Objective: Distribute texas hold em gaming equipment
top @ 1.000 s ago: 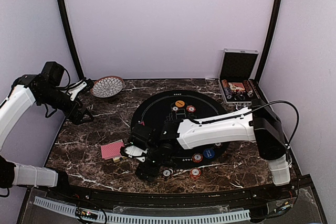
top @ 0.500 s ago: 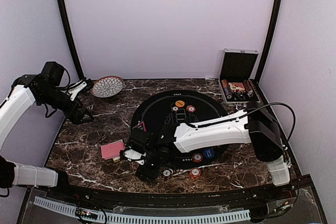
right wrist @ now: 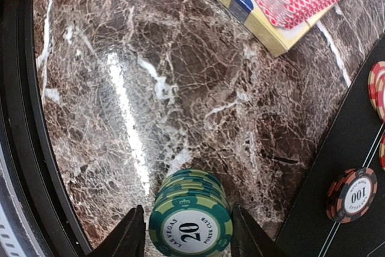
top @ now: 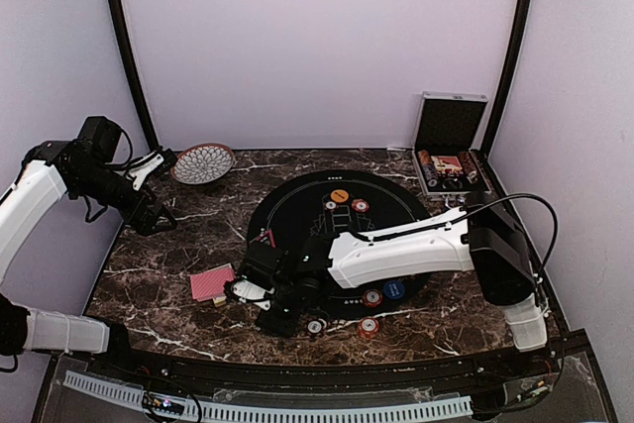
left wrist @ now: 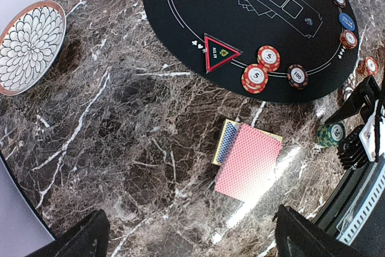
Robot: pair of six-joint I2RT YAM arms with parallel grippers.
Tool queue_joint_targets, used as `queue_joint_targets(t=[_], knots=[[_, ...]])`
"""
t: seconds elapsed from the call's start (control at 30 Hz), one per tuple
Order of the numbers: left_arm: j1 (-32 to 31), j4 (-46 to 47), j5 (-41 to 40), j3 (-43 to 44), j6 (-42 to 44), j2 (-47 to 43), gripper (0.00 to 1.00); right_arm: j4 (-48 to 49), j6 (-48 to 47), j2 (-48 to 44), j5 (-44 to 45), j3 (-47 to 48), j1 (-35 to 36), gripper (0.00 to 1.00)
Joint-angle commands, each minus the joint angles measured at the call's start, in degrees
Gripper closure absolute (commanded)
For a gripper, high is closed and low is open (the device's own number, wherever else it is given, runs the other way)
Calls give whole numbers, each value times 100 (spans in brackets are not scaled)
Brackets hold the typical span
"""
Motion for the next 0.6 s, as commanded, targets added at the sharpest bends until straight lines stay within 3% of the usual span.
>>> queue_joint_targets(t=[0.0, 0.57], knots=[[-13, -204, 10, 123, 25, -95, 1, 193, 30, -86, 73, 2, 72, 55], [-15, -194, -4, 100, 34, -117, 1, 88, 91, -455, 414, -35, 59, 89]])
